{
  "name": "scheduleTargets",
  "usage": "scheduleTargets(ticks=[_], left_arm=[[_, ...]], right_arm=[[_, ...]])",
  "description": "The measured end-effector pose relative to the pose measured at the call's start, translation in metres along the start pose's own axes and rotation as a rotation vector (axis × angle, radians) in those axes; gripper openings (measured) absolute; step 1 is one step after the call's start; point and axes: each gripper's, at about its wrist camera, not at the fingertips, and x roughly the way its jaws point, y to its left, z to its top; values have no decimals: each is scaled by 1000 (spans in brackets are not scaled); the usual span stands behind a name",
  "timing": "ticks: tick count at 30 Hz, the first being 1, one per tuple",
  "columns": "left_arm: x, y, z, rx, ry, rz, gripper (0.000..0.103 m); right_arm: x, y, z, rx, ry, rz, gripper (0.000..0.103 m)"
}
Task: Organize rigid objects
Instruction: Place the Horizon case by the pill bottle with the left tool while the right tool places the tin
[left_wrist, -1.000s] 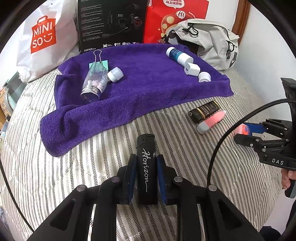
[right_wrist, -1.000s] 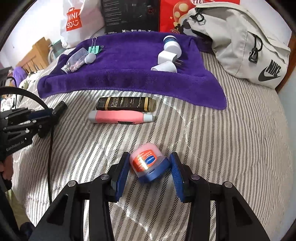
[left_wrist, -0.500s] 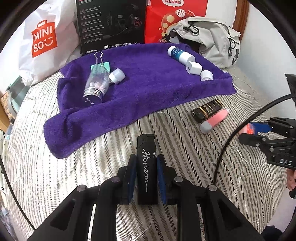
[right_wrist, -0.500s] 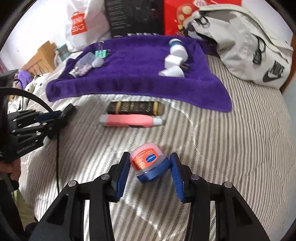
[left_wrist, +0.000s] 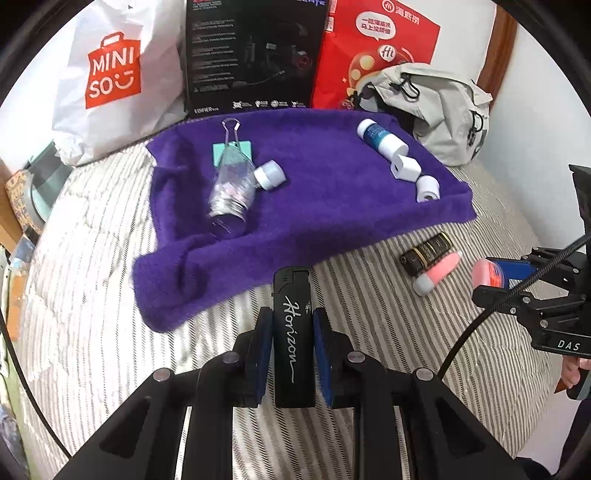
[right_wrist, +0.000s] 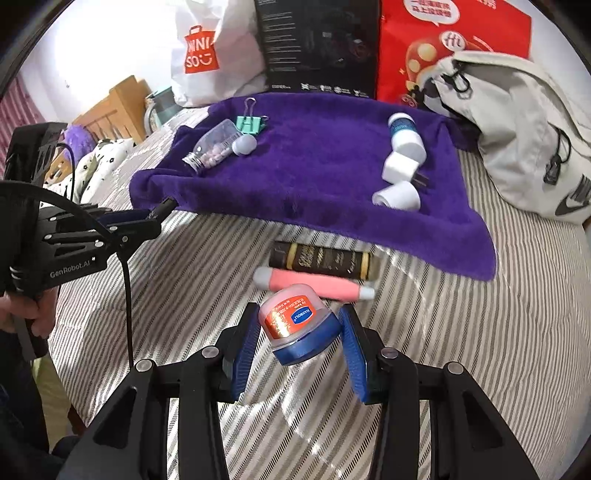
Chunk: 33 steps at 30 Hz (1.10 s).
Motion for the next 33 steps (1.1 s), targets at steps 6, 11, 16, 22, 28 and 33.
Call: scheduleTargets(ticks=[6, 11, 16, 22, 28, 33], left_arm=[[-5, 6, 12, 4, -13, 11, 21], [-4, 11, 25, 3, -21, 2, 21], [1, 12, 40, 12, -26, 8, 21], [8, 10, 59, 25, -33, 6, 21], [20, 12, 76, 32, -30, -1, 21], [32, 14, 88, 30, -24, -14, 21]], right_arm=[[-1, -2, 13, -2, -21, 24, 43], [-1, -10, 28, 13, -43, 37, 43], [0, -22, 45, 32, -63, 35, 43], [8, -35, 66, 53, -81, 33, 43], [21, -50, 92, 65, -87, 23, 43], [36, -55, 110, 59, -79, 22, 43]])
